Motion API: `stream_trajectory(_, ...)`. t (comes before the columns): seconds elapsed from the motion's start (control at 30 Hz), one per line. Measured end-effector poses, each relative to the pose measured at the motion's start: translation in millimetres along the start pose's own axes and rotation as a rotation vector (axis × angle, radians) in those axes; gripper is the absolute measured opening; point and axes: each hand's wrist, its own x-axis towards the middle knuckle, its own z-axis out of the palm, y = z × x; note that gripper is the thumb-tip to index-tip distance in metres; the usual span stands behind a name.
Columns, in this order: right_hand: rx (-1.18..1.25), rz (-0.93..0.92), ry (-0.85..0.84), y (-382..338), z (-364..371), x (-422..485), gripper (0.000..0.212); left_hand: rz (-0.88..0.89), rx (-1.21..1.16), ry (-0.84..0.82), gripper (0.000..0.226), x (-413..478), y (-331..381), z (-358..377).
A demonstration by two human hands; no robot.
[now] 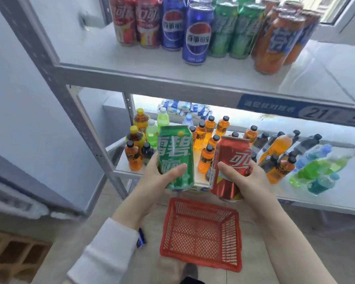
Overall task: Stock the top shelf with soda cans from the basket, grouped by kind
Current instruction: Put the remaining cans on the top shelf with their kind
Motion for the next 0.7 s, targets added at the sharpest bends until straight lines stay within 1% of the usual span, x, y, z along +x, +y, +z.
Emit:
stream_trajectory(0.13,0.002,-0.113,0.016,-41.7,-5.7,17.1,0.062,0.106,0.070,0.085,0.059,20.5,40.0,3.5)
stream_trajectory(0.27,0.011,-0.215,-0.004,-74.4,-19.3,37.4,0.054,0.198,0.098,0.116,0.064,40.7,77.4,14.9)
stream_trajectory(0.3,0.011,-0.234,-0.001,-81.2,-23.4,42.5,0.051,0.224,0.105,0.128,0.060,46.4,85.5,19.3)
stream_trajectory(0.37,0.007,-0.266,0.017,-93.2,-32.3,52.3,0.049,0.274,0.123,0.158,0.044,58.4,100.0,29.5)
stream_trajectory(0.43,0.009,-0.293,0.018,-105.1,-42.1,61.2,0.047,0.310,0.148,0.179,0.039,70.5,112.1,40.5)
stream_trajectory(0.53,0.005,-0.323,0.019,-119.8,-57.1,73.4,0.049,0.363,0.198,0.179,0.048,89.4,125.1,59.6)
stream_trajectory(0.63,0.005,-0.347,0.048,-129.0,-71.0,84.0,0.065,0.409,0.255,0.167,0.055,110.5,135.8,78.2)
stream_trajectory(0.7,0.012,-0.343,0.072,-133.0,-78.5,90.1,0.066,0.431,0.302,0.161,0.059,126.0,140.2,88.2)
